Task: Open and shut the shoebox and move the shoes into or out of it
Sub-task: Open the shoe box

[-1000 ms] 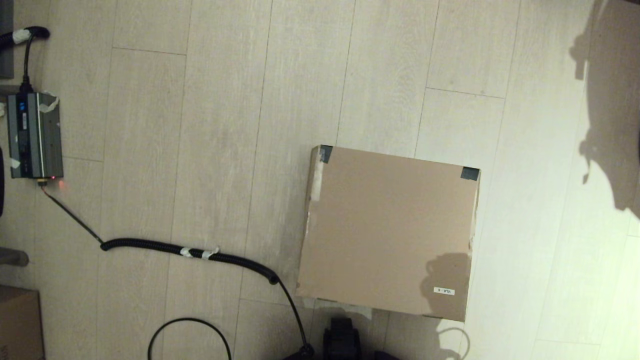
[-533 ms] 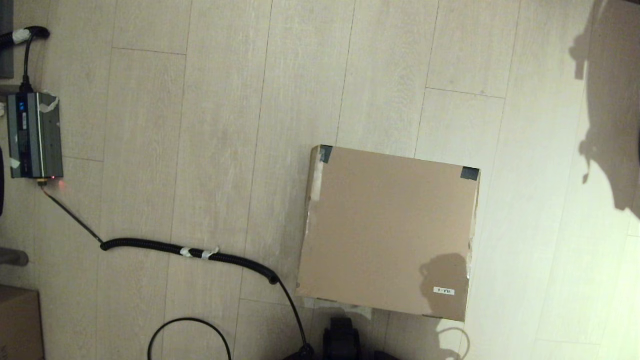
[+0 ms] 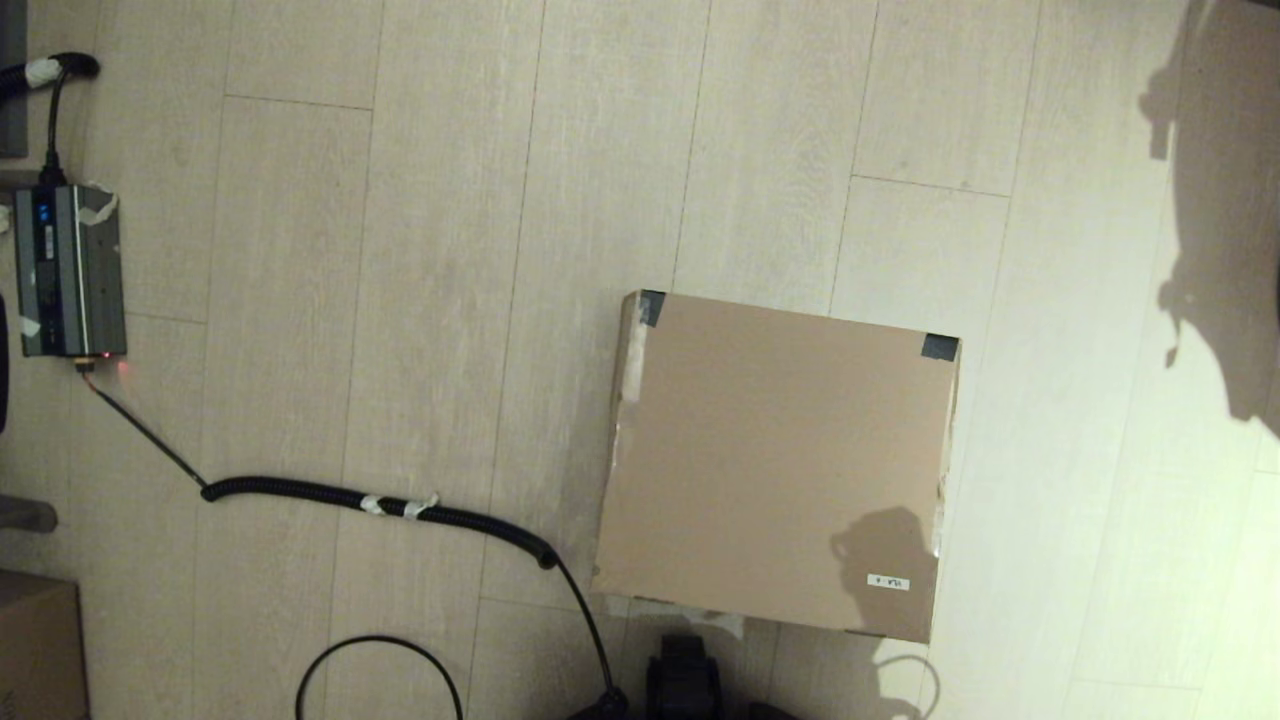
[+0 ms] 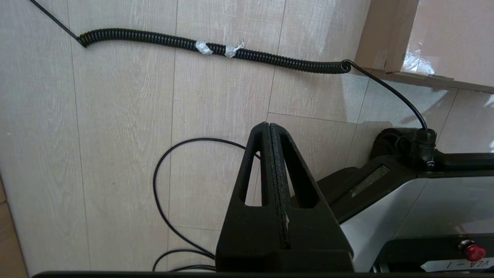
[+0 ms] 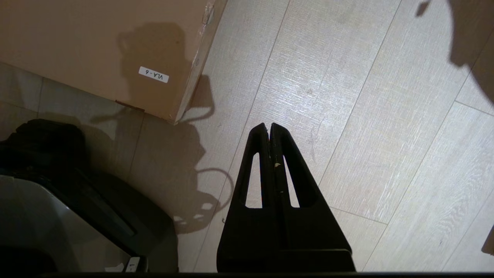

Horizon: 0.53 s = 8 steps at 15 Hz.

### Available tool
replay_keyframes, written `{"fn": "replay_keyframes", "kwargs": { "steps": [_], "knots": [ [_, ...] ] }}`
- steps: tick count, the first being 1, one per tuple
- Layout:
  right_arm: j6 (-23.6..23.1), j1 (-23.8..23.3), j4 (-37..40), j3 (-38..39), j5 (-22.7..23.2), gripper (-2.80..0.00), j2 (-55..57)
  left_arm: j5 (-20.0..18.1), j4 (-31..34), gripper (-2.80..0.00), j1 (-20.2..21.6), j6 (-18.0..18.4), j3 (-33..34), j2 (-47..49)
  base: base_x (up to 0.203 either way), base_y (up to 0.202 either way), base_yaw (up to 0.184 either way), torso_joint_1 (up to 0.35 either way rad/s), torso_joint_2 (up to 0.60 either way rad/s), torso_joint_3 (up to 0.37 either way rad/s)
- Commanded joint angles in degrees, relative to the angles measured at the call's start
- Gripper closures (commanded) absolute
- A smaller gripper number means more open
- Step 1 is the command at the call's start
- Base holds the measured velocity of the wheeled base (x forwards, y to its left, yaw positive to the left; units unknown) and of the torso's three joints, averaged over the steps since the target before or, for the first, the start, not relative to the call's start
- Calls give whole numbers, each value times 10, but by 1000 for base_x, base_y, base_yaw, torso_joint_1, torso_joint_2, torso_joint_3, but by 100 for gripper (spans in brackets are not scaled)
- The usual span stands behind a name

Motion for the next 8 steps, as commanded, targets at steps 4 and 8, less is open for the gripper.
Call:
{"fn": "replay_keyframes", "kwargs": {
  "steps": [4,8],
  "knots": [
    [-31,0,-15,-70,43,0,12,-38,-27,0,0,11,-90,36,0,0,0,0,0,0],
    [-37,0,-37,-180,137,0,129,-102,-94,0,-4,13,-216,250,0,0,0,0,0,0]
  ]
}}
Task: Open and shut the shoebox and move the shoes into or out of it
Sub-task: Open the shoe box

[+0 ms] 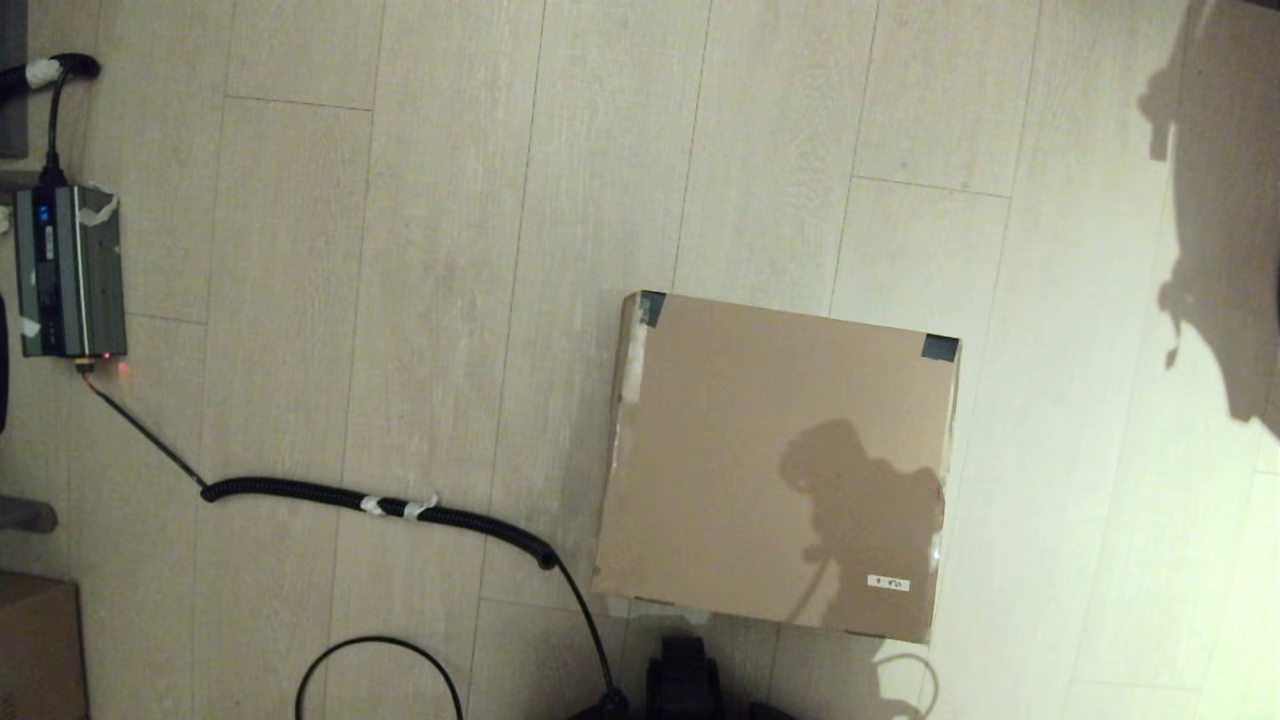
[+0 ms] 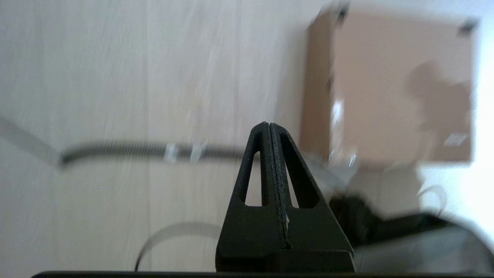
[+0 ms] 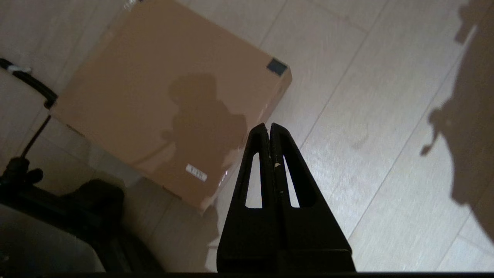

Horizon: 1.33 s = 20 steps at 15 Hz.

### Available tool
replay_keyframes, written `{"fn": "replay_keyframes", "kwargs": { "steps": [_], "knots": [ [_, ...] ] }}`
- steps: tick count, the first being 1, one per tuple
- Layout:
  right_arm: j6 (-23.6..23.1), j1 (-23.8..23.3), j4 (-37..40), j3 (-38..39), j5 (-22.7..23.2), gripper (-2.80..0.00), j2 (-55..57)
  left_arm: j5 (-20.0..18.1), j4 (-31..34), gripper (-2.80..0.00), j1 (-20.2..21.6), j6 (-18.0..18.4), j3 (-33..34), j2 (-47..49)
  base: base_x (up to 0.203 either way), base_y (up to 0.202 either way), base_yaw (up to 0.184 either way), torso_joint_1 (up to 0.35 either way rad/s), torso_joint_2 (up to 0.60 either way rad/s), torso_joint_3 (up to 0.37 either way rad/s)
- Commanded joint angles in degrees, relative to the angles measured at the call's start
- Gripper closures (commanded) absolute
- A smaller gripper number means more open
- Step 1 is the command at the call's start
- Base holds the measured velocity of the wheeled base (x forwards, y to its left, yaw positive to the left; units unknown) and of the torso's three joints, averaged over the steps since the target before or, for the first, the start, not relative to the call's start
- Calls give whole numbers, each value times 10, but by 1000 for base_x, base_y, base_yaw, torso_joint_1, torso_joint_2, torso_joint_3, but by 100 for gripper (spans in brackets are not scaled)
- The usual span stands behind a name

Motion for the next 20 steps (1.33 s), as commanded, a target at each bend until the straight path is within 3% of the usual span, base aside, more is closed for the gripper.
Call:
{"fn": "replay_keyframes", "kwargs": {
  "steps": [1,5,9,13,17,20],
  "knots": [
    [-1,0,-25,-25,15,0,68,-16,-56,0,-2,4,-48,143,0,0,0,0,0,0],
    [31,0,-108,-73,40,0,170,-35,-146,0,-4,11,-139,271,0,0,0,0,0,0],
    [53,0,-89,-106,53,0,190,-38,-156,0,-5,9,-192,318,0,0,0,0,0,0],
    [64,-2,-84,-177,48,0,294,-38,-179,0,-25,9,-253,425,0,0,0,0,0,0],
    [61,-6,-12,-236,18,0,383,-35,-283,0,-39,13,-275,556,0,0,0,0,0,0],
    [61,-7,-45,-239,19,0,476,-40,-397,0,-48,9,-274,653,0,0,0,0,0,0]
  ]
}}
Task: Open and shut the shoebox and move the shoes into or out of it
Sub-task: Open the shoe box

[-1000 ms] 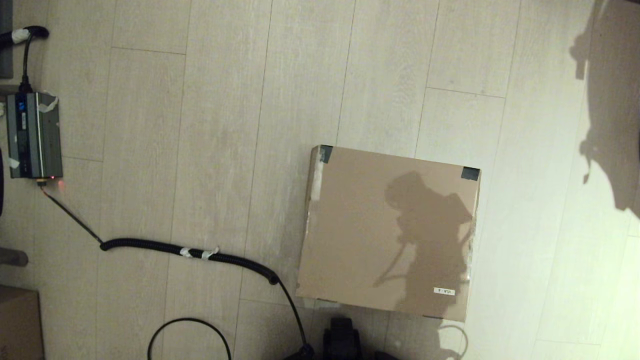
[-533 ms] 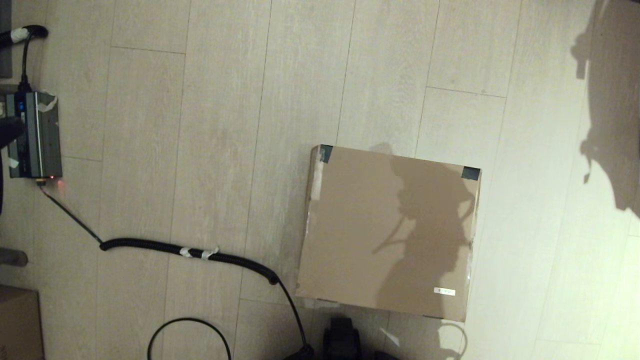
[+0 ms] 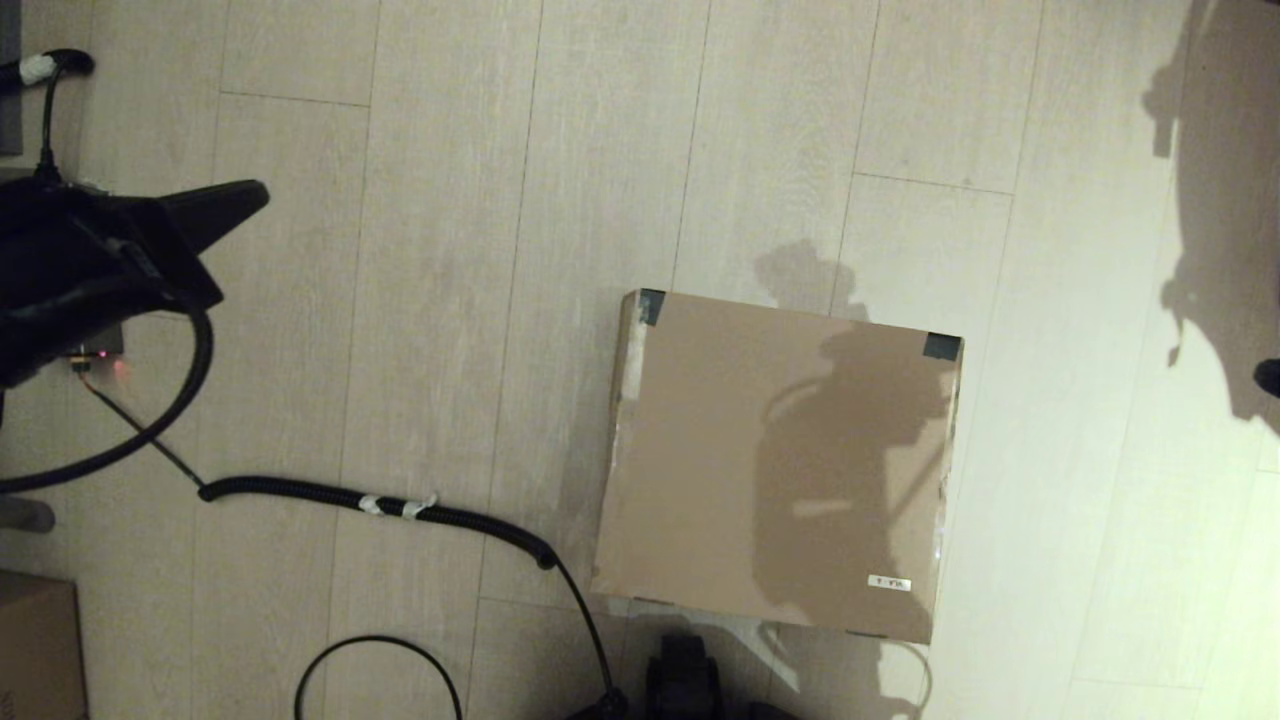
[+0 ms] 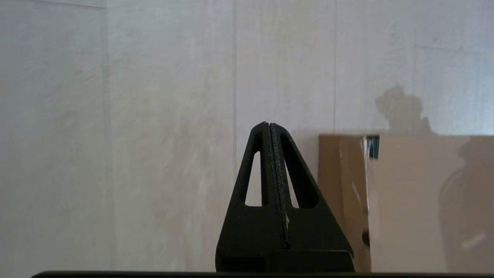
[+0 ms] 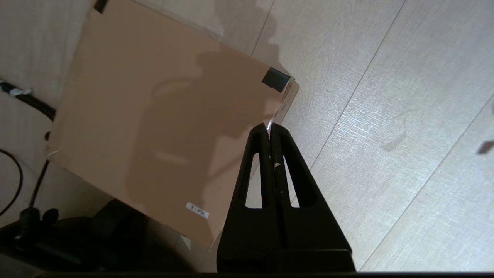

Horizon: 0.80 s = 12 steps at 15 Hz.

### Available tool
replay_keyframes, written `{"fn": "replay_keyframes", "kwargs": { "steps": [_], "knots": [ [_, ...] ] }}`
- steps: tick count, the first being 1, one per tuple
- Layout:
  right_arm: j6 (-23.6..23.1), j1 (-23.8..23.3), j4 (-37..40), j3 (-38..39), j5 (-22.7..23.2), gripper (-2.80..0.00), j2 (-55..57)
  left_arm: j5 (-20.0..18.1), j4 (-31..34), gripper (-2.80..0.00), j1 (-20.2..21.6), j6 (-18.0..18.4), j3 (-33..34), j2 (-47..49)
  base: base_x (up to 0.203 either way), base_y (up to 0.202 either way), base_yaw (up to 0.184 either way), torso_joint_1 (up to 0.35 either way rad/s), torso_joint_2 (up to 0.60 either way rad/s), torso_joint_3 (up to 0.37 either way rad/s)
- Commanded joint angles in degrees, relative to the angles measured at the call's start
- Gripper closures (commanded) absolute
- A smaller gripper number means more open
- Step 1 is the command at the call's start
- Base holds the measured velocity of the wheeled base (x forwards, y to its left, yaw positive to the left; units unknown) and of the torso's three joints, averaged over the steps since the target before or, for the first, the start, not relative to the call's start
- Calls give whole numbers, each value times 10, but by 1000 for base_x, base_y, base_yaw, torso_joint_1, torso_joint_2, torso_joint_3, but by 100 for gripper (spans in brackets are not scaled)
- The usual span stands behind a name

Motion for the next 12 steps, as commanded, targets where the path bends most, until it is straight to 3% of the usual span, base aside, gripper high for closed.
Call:
{"fn": "replay_keyframes", "kwargs": {
  "steps": [1,3,4,7,12],
  "knots": [
    [-1,0,-31,0,2,0,86,-25,-75,0,-7,-4,5,84,0,0,0,0,0,0],
    [-15,-1,-80,-21,2,0,155,-140,-116,0,-8,-11,4,114,0,0,0,0,0,0],
    [-33,-2,-89,-41,2,0,181,-157,-120,0,-8,-11,-17,129,0,0,0,0,0,0],
    [-62,-17,-99,-104,42,0,256,-167,-80,0,-7,-12,-69,183,0,0,0,0,0,0],
    [-86,-120,-98,-110,151,0,302,-170,-1,0,-30,-13,-67,208,0,0,0,0,0,0]
  ]
}}
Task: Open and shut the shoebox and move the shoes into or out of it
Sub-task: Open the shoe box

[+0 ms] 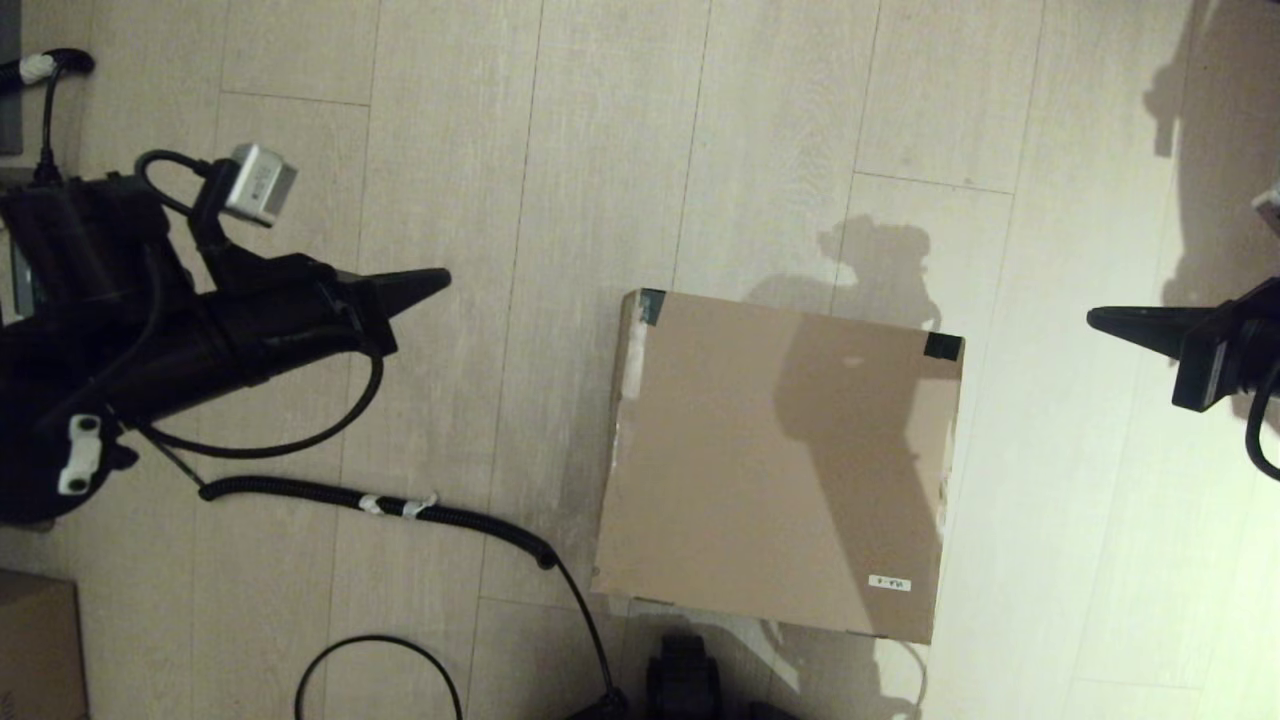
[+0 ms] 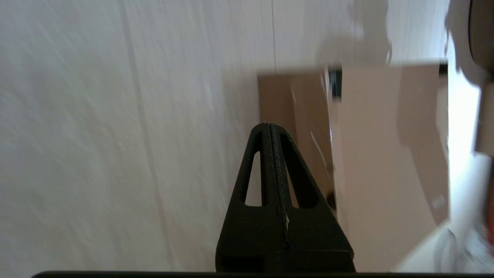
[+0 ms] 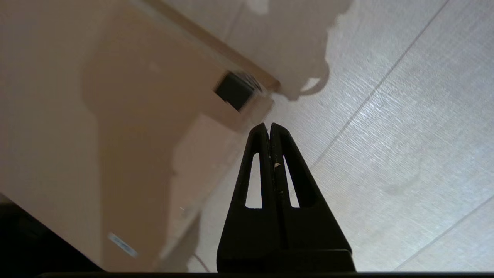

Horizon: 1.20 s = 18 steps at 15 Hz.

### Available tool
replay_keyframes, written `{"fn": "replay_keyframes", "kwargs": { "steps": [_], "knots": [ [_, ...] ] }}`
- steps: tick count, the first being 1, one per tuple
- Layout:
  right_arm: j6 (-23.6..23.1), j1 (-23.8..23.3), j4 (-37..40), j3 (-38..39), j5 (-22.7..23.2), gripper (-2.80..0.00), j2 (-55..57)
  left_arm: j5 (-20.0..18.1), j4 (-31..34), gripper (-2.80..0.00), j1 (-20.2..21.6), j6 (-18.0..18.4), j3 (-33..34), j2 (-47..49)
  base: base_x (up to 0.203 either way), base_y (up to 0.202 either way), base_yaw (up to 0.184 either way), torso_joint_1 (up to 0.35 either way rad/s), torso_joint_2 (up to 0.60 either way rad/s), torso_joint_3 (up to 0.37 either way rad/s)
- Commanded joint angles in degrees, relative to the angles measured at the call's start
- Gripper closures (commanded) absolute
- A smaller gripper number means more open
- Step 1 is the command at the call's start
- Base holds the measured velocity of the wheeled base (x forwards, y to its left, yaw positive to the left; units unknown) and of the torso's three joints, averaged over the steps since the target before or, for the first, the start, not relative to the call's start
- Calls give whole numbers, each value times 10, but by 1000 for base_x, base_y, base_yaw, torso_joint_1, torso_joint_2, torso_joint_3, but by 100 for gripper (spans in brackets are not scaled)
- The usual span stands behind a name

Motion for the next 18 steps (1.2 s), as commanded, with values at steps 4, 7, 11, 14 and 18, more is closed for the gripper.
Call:
{"fn": "replay_keyframes", "kwargs": {
  "steps": [4,7,11,14,18],
  "knots": [
    [-112,-43,0,19,23,0,73,-3,65,0,-58,-1,26,14,0,0,0,0,0,0],
    [-147,-50,0,50,45,0,100,-2,68,0,-81,0,42,55,0,0,0,0,0,0],
    [-157,-64,-2,115,50,0,116,-2,64,0,-90,7,107,84,0,0,0,0,0,0],
    [-158,-63,-5,136,62,0,123,-3,45,0,-104,23,164,94,0,0,0,0,0,0],
    [-202,-60,-6,186,75,0,136,-34,-29,0,-105,37,219,122,0,0,0,0,0,0]
  ]
}}
